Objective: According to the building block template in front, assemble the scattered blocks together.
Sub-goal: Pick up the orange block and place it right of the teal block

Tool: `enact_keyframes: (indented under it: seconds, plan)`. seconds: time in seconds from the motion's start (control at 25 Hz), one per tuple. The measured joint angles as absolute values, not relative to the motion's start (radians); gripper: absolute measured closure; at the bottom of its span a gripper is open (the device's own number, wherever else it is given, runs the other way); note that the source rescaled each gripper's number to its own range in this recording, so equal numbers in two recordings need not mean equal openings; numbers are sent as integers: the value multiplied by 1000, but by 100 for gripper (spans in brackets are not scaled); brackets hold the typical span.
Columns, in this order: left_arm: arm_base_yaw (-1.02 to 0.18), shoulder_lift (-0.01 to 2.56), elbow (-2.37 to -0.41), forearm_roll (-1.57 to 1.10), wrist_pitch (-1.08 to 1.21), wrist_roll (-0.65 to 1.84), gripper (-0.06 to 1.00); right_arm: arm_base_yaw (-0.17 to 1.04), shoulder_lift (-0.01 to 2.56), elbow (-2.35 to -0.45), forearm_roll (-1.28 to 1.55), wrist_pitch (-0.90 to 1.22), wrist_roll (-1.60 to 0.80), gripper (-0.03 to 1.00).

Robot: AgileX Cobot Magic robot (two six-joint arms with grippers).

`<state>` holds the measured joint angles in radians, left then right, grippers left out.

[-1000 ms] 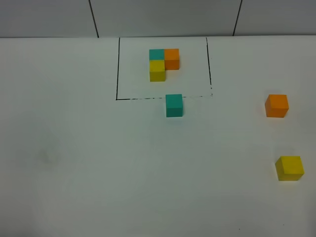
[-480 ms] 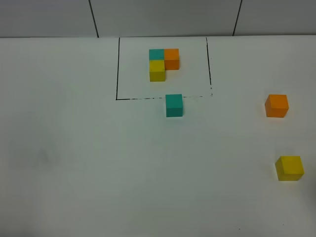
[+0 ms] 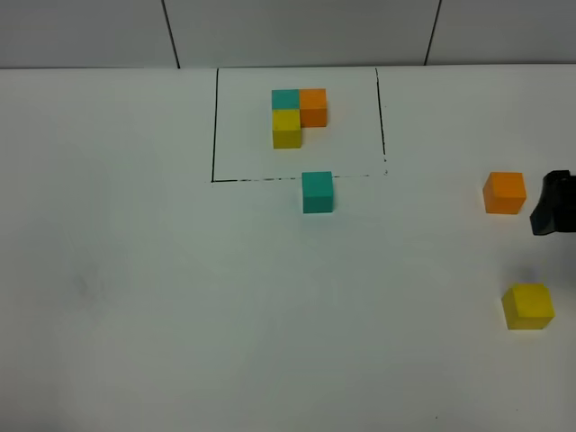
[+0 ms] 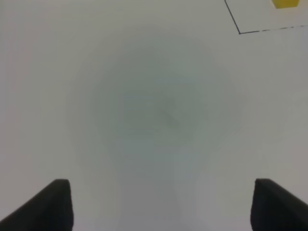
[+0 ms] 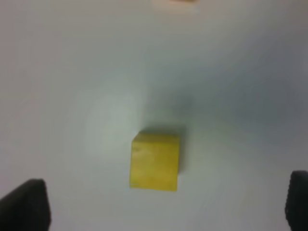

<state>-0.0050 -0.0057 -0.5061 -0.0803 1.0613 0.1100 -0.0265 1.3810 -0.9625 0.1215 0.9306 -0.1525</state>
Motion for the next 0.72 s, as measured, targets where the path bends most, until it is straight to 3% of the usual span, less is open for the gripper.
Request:
enact_keyframes:
  seconds: [0.72]
  plan:
    - [-5,-6,-506,-80,1062,110,12,-26,1595,-965,118,841,-152,-3]
